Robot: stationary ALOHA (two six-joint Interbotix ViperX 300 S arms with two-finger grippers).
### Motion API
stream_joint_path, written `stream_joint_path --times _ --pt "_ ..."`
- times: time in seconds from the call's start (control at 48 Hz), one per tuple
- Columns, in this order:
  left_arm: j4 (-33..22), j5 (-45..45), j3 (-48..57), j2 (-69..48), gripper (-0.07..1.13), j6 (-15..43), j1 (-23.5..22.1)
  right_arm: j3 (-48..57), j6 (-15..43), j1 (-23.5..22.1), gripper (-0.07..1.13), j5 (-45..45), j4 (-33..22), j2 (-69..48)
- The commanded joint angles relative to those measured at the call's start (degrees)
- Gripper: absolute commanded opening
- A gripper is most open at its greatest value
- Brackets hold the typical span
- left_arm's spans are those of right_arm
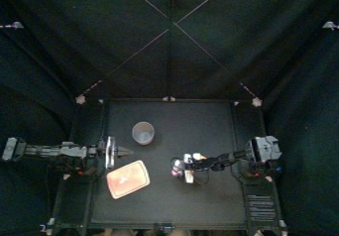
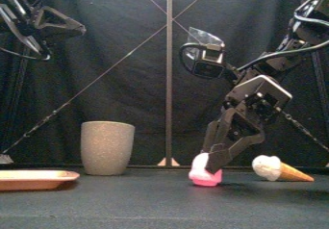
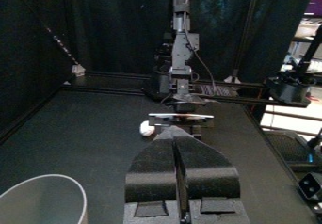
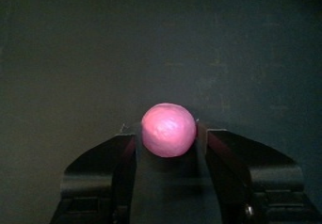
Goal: Pick the pink ball then place it in the grey bowl
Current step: Place pink ball in the grey bowl
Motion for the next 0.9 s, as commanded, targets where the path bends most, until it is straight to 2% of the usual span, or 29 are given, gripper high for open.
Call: stream_joint_path --times 0.021,0.146,0.292,0.458,0.667,0.896 --pt "-0.26 -0.53 -0.7 0.26 0.06 0.0 0.09 -2.2 0.09 -0.09 0.66 -0.09 0.0 -0.79" --pt "-0.26 -0.53 -0.7 0.26 0.06 0.0 0.09 -5.98 -0.79 -0.79 0.65 -0.7 -0.7 -1.14" --pt "-0.26 -0.53 -0.88 0.26 0.06 0.18 0.62 -15.47 -0.35 -5.36 0.65 -3.43 -5.36 -0.88" --pt "-0.26 -0.53 -0.79 0.26 0.06 0.18 1.14 -26.02 0.09 -12.74 0.65 -4.48 -8.79 2.72" --pt "-0.26 -0.53 -0.26 0.18 0.06 0.0 1.49 -35.68 0.26 -19.78 0.65 -3.6 -6.77 10.2" --pt "-0.26 -0.53 0.53 0.18 0.06 0.0 1.58 -38.14 0.18 -20.57 0.69 0.97 -6.24 13.62"
